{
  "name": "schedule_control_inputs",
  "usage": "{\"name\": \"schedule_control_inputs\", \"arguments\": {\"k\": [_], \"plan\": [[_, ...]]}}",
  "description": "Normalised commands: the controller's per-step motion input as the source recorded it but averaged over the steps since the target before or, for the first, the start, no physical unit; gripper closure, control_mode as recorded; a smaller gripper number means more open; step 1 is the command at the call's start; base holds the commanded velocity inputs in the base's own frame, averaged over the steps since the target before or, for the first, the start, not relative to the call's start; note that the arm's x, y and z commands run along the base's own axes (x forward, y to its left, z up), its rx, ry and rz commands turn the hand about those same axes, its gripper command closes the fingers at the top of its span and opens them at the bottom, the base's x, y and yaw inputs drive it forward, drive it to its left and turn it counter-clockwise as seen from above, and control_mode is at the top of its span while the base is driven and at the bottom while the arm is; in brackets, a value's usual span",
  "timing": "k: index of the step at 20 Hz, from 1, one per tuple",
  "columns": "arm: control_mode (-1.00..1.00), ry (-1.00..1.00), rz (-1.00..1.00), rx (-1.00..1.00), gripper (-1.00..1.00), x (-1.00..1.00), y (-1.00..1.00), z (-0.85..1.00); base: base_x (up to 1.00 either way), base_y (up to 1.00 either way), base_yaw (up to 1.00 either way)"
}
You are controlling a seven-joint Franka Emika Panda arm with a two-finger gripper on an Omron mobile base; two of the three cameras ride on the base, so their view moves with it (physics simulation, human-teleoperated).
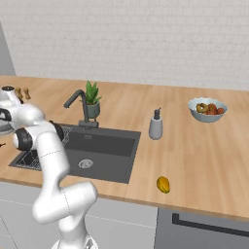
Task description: Put the colander in the sink, put the pear, mango in the colander, and turn on the sink faucet and pour water over the colander.
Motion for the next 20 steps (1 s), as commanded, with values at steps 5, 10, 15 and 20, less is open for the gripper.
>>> {"name": "schedule_control_inputs", "arguments": {"k": [5,10,15,20], "plan": [[-1.0,-0.05,0.0,0.0,1.0,-0.29,-0.22,0.14,0.0,0.0,0.0],[-1.0,-0.15,-0.01,0.03,1.0,-0.46,-0.34,0.33,0.0,0.0,0.0],[-1.0,-0.29,0.0,0.08,1.0,-0.64,-0.65,0.24,0.0,0.0,0.0],[-1.0,-0.33,0.0,0.13,1.0,-0.68,-0.79,0.13,0.0,0.0,0.0]]}}
